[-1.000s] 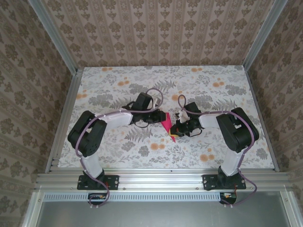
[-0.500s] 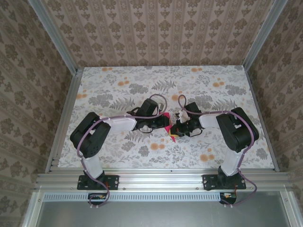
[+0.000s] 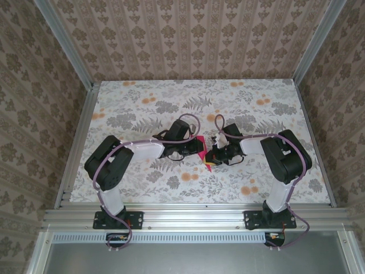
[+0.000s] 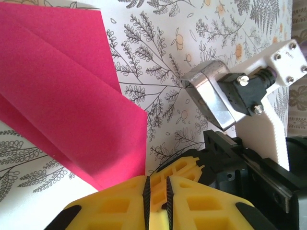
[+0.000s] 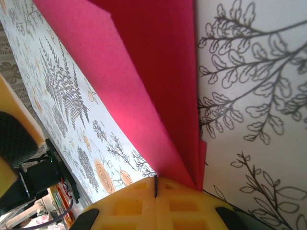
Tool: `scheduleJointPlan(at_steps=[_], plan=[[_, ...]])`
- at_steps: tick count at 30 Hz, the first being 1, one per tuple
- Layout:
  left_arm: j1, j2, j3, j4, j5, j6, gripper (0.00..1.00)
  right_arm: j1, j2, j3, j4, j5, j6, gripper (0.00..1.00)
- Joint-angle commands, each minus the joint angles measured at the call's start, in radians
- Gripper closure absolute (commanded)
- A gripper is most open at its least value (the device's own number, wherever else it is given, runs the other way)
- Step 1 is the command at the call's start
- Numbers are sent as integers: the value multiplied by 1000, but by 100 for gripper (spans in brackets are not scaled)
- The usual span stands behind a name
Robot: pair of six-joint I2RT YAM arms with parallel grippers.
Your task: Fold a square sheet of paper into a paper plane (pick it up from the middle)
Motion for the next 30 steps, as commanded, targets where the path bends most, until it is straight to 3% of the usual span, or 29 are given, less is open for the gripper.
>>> scheduleJointPlan(at_steps=[1, 21, 30], plan=[[-2, 30, -10, 29, -4, -32, 81, 9, 79, -52, -66, 141, 13, 97], [-26, 101, -18, 62, 18, -75, 81, 9, 80, -45, -76, 150, 15, 97], [-20, 142, -15, -8, -50, -55, 82, 9, 80, -52, -81, 154, 12, 97]])
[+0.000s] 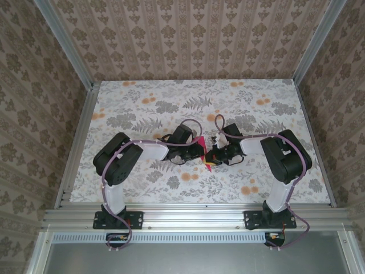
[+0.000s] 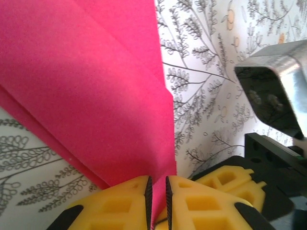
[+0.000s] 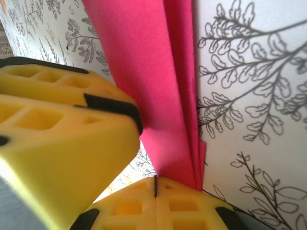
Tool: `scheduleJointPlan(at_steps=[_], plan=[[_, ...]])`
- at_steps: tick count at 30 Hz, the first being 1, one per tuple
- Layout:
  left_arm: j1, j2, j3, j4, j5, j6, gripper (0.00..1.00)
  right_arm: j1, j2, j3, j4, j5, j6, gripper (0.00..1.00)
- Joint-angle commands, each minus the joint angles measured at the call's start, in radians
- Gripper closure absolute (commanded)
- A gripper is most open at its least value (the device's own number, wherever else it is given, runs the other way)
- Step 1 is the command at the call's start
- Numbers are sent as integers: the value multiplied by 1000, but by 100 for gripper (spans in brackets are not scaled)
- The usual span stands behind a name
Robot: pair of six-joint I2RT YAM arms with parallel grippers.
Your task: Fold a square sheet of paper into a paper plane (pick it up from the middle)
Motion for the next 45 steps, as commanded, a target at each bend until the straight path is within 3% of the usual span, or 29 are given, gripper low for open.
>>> scheduleJointPlan(at_steps=[1, 14, 28, 35, 40, 45], plan=[[-2, 45, -3, -63, -51, 5, 82, 11, 79, -52, -82, 156, 9, 97], [62, 45, -11, -120, -90, 26, 82, 9, 66, -57, -131, 170, -19, 98], [167, 77, 75, -162, -6, 73, 81, 9, 60, -57, -136, 148, -28, 98], [171, -12, 35, -134, -3, 59, 77, 9, 67, -52, -132, 149, -25, 98], [168, -117, 16, -129, 42, 69, 69, 10, 75, -52, -128, 151, -23, 98], [122, -159, 32, -142, 55, 88, 68, 9, 76, -52, -121, 149, -19, 98]])
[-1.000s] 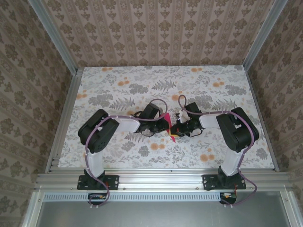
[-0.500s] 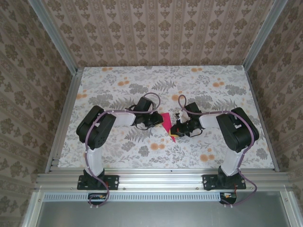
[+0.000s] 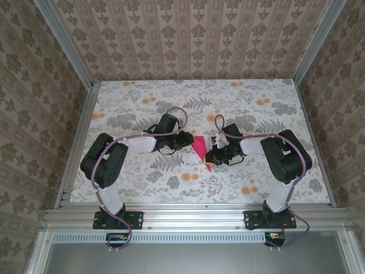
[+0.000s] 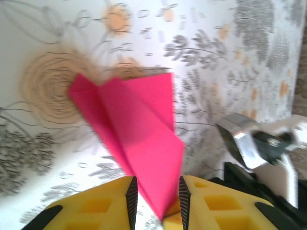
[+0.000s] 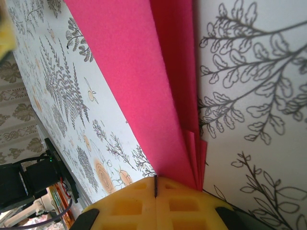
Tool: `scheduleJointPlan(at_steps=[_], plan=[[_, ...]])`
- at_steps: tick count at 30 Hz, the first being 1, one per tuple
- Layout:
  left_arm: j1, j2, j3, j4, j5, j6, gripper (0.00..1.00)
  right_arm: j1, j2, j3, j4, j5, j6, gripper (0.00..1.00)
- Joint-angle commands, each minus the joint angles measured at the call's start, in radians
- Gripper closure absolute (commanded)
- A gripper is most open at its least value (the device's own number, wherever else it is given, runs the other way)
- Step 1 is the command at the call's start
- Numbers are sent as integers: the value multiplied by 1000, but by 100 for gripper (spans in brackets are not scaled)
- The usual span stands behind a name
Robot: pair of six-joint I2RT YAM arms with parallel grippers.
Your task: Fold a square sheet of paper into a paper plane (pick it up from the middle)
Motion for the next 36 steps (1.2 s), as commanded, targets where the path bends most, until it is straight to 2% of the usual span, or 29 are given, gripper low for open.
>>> scheduleJointPlan(at_steps=[1, 11, 16, 25, 36], plan=[[-41, -26, 22, -29, 17, 42, 68, 10, 77, -51, -113, 148, -9, 98], [-61, 153, 123, 28, 24, 40, 70, 10, 83, -50, -108, 143, -13, 98], [-32, 221, 146, 30, 11, 44, 71, 10, 89, -52, -108, 143, -13, 97], [51, 231, 128, 5, 7, 79, 71, 10, 88, -54, -109, 145, -13, 98], [108, 257, 160, -23, 31, 113, 71, 8, 86, -56, -108, 143, -13, 98]])
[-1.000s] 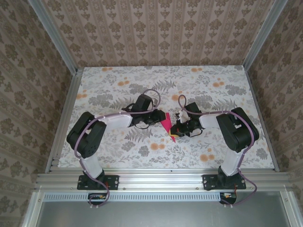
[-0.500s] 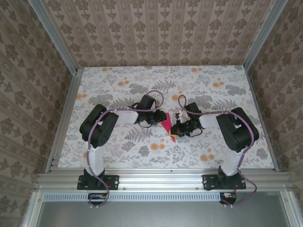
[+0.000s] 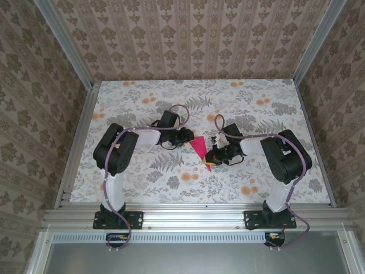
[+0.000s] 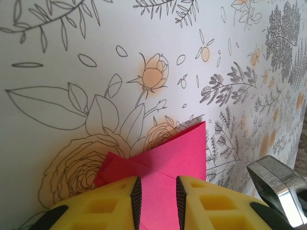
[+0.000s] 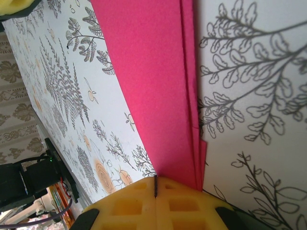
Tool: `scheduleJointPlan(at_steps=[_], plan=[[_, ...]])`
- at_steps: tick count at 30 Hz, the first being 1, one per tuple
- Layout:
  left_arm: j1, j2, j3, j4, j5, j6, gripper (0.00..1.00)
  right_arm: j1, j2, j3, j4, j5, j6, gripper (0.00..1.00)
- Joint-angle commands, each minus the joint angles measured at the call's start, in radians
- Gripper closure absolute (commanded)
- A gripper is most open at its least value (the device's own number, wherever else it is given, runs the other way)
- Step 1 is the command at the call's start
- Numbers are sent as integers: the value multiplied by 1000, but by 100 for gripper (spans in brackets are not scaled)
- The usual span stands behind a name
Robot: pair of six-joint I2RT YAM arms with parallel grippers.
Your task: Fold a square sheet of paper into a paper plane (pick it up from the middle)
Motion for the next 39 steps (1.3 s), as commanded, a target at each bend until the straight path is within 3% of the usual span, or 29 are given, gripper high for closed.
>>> scheduleJointPlan(at_steps=[1, 10, 16, 23, 29, 31, 35, 39], plan=[[36, 34, 24, -46, -38, 55, 71, 9, 83, -58, -108, 144, -13, 98], [76, 42, 78, -98, -16, 102, 71, 8, 89, -56, -101, 139, -10, 98], [70, -37, 90, -142, -24, 117, 70, 8, 87, -54, -100, 138, -7, 97], [-24, -141, 60, -159, -45, 112, 78, 8, 79, -45, -105, 136, -7, 97], [-116, -94, 57, -140, -32, 89, 84, 8, 74, -35, -102, 129, -1, 97], [-122, -98, 33, -139, -78, 61, 85, 8, 73, -29, -109, 128, -2, 97], [-125, -149, -40, -72, -109, 9, 79, 8, 66, -30, -106, 132, 3, 97], [-112, -267, -37, -214, -259, 69, 72, 8, 72, -28, -108, 133, 0, 97]])
